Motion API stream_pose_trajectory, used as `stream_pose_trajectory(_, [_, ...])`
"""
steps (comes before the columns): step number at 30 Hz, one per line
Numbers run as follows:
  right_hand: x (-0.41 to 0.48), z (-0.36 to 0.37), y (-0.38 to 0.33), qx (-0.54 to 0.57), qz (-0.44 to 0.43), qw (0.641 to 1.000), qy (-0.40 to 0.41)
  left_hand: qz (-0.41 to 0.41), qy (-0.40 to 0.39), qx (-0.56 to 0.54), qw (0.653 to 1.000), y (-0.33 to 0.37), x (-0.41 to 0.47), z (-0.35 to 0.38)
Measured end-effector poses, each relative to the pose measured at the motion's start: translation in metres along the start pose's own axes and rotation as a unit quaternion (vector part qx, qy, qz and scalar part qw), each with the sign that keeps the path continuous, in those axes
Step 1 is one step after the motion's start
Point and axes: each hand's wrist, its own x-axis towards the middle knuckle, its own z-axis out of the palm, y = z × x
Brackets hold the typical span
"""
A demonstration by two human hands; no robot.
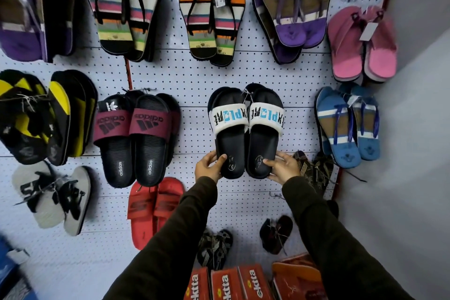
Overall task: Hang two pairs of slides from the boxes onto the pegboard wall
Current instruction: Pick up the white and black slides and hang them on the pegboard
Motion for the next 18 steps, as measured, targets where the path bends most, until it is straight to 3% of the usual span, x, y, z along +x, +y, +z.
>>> stream_pose_trajectory(3, [0.003,0.002,0.005,-0.114,-0.062,0.991,0.038,0.028,0.033,0.023,0.999,-0.003,0.001,0.002])
stream_pose_trajectory(6, [0.004,0.004,0.005,-0.241,-0.168,0.953,0.072,0.124,0.080,0.115,0.982,0.001,-0.003,0.007])
stream_pose_trajectory(8, [0.005,0.007,-0.001,-0.295,-0.282,0.909,0.084,0.246,0.095,0.170,0.950,0.009,-0.004,0.015])
stream_pose_trajectory(11, [0.020,0.010,-0.009,-0.409,-0.401,0.819,0.044,0.375,0.043,0.263,0.888,0.023,-0.002,0.029])
stream_pose_trajectory(14, [0.037,0.014,-0.009,-0.478,-0.400,0.782,0.007,0.405,-0.020,0.381,0.831,0.028,0.007,0.040])
stream_pose_trajectory(16, [0.045,0.016,-0.008,-0.490,-0.381,0.784,-0.009,0.395,-0.045,0.469,0.788,0.026,0.018,0.043])
stream_pose_trajectory(18, [0.051,0.019,-0.008,-0.486,-0.360,0.796,-0.026,0.362,-0.057,0.523,0.769,0.024,0.028,0.042])
